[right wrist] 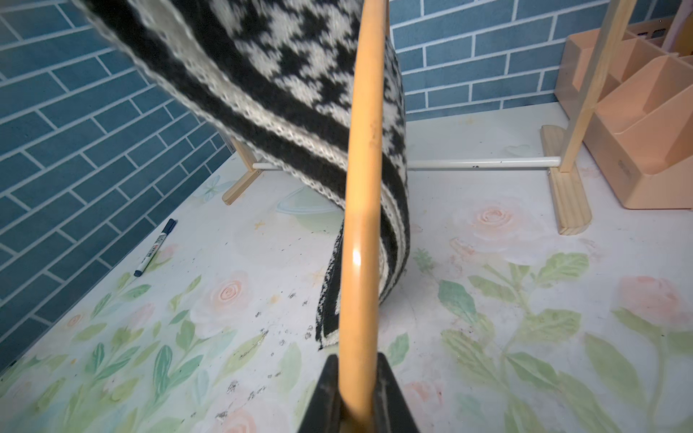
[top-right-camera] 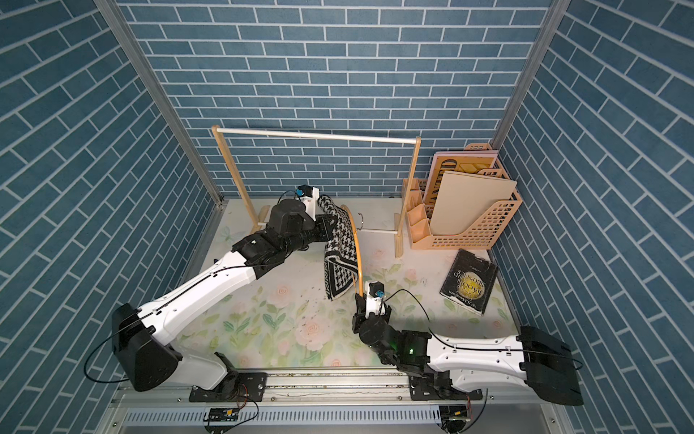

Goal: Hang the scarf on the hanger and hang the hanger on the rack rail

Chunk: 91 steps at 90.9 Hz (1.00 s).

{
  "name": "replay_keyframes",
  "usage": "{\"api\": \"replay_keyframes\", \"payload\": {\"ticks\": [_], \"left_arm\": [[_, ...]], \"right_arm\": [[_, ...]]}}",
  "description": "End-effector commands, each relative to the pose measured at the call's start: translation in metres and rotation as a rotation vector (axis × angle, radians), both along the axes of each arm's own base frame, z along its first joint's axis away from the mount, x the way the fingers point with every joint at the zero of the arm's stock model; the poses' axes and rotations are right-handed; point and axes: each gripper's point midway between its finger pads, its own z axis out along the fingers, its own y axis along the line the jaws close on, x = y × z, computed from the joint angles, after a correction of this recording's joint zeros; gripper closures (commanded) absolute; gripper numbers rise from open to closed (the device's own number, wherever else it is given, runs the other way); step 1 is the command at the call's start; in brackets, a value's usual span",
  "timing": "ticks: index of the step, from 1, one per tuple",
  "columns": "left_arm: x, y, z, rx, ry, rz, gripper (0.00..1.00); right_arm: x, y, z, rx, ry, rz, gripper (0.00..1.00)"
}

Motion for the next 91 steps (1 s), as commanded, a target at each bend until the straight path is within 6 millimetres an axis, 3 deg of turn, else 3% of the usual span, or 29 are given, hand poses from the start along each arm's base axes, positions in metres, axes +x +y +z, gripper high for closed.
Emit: {"api": "replay_keyframes", "payload": {"ticks": [1, 38, 91], "left_arm": [[-0.006, 0.011, 0.019, -0.001, -0.045, 0.017, 1.0], [-0.02, 0.034, 0.026, 0.024, -0.066, 0.059, 1.0], [-0.038, 0.078, -0.002, 0.077, -0.067, 0.171, 1.0]], "right_arm": [[0.003, 0.007, 0.023, 0.035, -0.04, 0.006, 1.0], [0.005, -0.015, 0.067, 0.078, -0.097, -0.022, 1.0], [0.009, -0.043, 0.094, 0.055, -0.15, -0.092, 1.0]]}}
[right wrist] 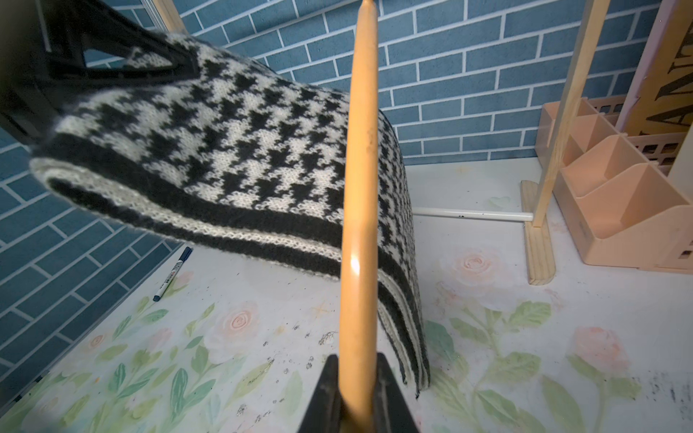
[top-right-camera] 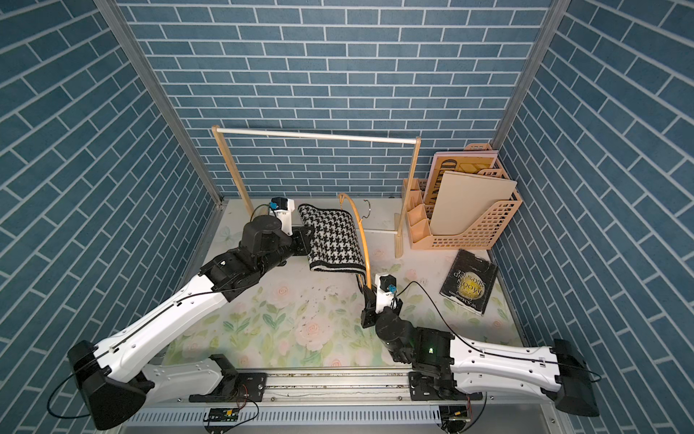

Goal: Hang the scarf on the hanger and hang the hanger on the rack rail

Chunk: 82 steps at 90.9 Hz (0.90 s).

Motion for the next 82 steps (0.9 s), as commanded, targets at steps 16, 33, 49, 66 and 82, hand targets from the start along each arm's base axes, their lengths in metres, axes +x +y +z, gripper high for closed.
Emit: {"api": "replay_keyframes", "payload": {"ticks": [16, 33, 49, 66, 82], "left_arm": [[-0.003, 0.026, -0.009, 0.018, -0.03, 0.082, 1.0], [-0.008, 0.026, -0.025, -0.002, -0.014, 0.075, 1.0], [-0.015, 0.033, -0.041, -0.022, -0.005, 0.085, 1.0], [-0.02, 0.044, -0.06, 0.0, 0.009, 0.116, 1.0], [-0.023, 0.05, -0.076, 0.004, 0.014, 0.136, 1.0]], "right_arm": [[0.01, -0.016, 0.036, 0.032, -0.065, -0.086, 1.0], [0.013, -0.014, 0.041, 0.02, -0.077, -0.096, 1.0], [0.02, -0.018, 0.049, 0.008, -0.093, -0.12, 1.0], [0.027, -0.02, 0.054, 0.002, -0.099, -0.129, 1.0], [0.031, -0.015, 0.052, 0.002, -0.096, -0.12, 1.0]]}}
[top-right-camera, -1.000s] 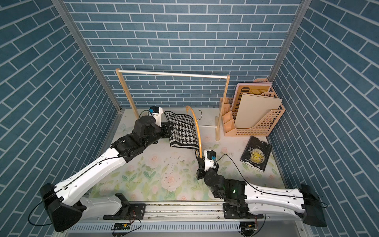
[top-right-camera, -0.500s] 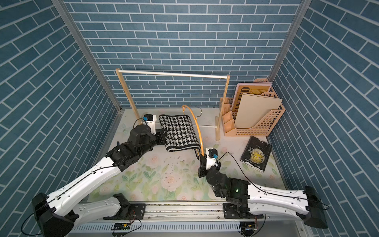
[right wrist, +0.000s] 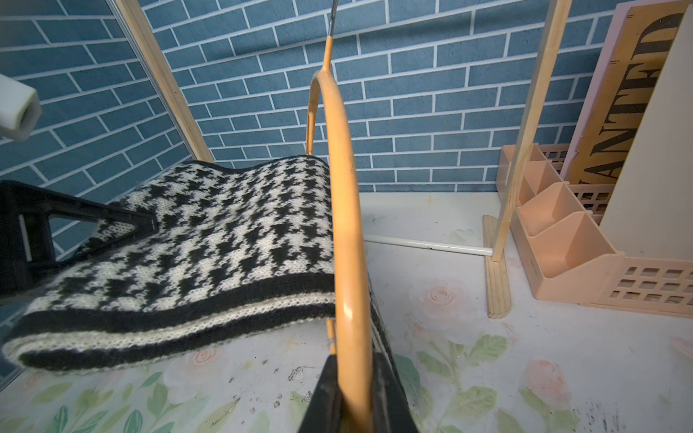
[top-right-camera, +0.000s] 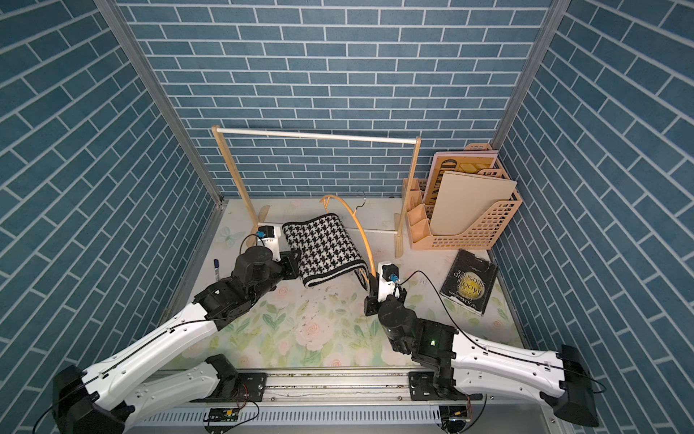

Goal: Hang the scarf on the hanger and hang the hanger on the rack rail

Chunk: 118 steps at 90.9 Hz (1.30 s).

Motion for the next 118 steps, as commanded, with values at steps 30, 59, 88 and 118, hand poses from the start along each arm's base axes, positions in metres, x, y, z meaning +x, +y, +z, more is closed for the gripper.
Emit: {"api": "replay_keyframes", "payload": {"ticks": [30, 59, 88, 118], "left_arm": [[0.001, 0.001, -0.04, -0.053, 0.01, 0.022, 1.0], [0.0, -0.004, -0.041, -0.051, 0.018, -0.007, 0.53], [0.002, -0.006, -0.069, -0.03, 0.073, 0.001, 0.46], [0.007, -0.009, -0.06, -0.033, 0.053, 0.002, 0.24]], "right_arm": [[0.017, 0.003, 0.031, 0.066, -0.06, -0.052, 1.0], [0.024, 0.01, 0.034, 0.076, -0.069, -0.039, 1.0], [0.028, 0.016, 0.062, 0.074, -0.126, -0.02, 1.0], [0.03, 0.019, 0.079, 0.072, -0.18, -0.012, 1.0]]}}
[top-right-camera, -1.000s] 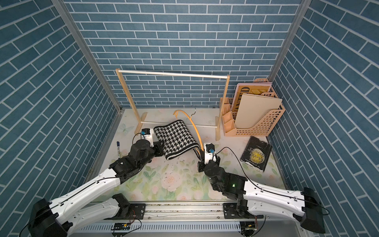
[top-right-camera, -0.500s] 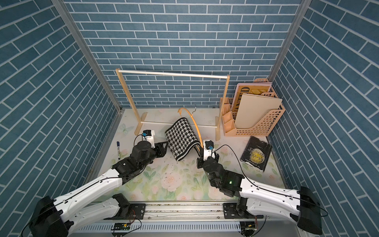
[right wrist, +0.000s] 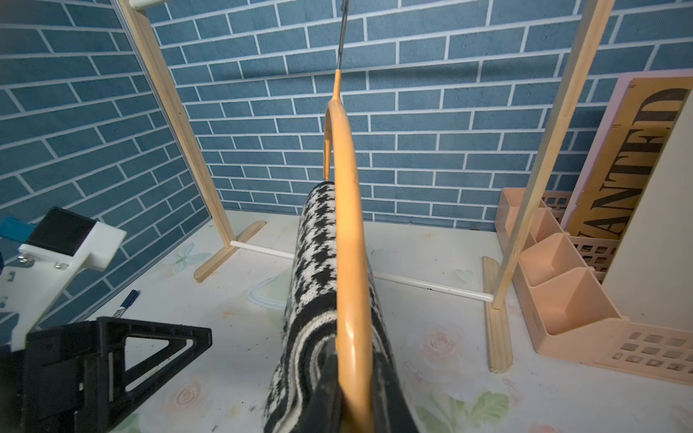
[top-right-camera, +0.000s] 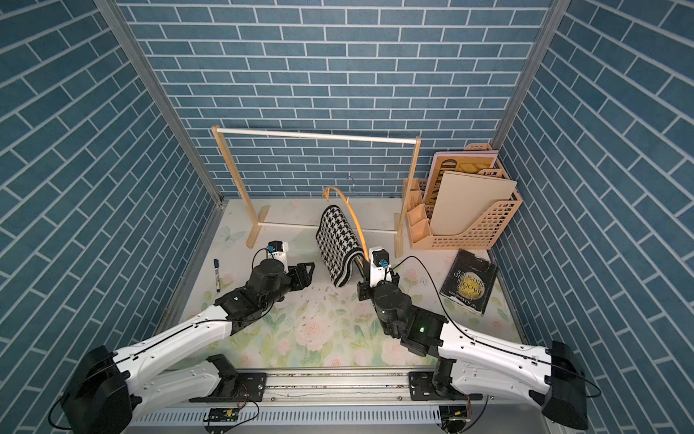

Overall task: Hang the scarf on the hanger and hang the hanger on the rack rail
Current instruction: Hang the scarf on the hanger, then place the hanger at the clothesline.

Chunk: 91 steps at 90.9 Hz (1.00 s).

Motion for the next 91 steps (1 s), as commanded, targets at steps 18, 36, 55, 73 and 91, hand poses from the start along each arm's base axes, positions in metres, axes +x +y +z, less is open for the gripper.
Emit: {"api": "replay_keyframes", "payload": {"ticks": [18, 36, 55, 73, 91], "left_arm": [[0.012, 0.01, 0.029, 0.042, -0.076, 0.053, 0.17], [0.017, 0.003, 0.027, 0.038, -0.071, 0.045, 0.14], [0.024, 0.002, 0.02, 0.04, -0.072, 0.067, 0.17], [0.032, -0.001, 0.01, 0.067, -0.057, 0.084, 0.17], [0.037, 0.017, 0.004, 0.137, -0.063, 0.171, 0.1]], "right_arm": [[0.006, 0.007, 0.064, 0.108, -0.115, -0.005, 1.0], [0.009, 0.014, 0.078, 0.092, -0.143, -0.007, 1.0], [0.017, 0.021, 0.099, 0.07, -0.183, -0.021, 1.0], [0.035, 0.029, 0.125, 0.058, -0.219, -0.032, 1.0], [0.07, 0.044, 0.134, 0.033, -0.222, -0.037, 1.0]]}}
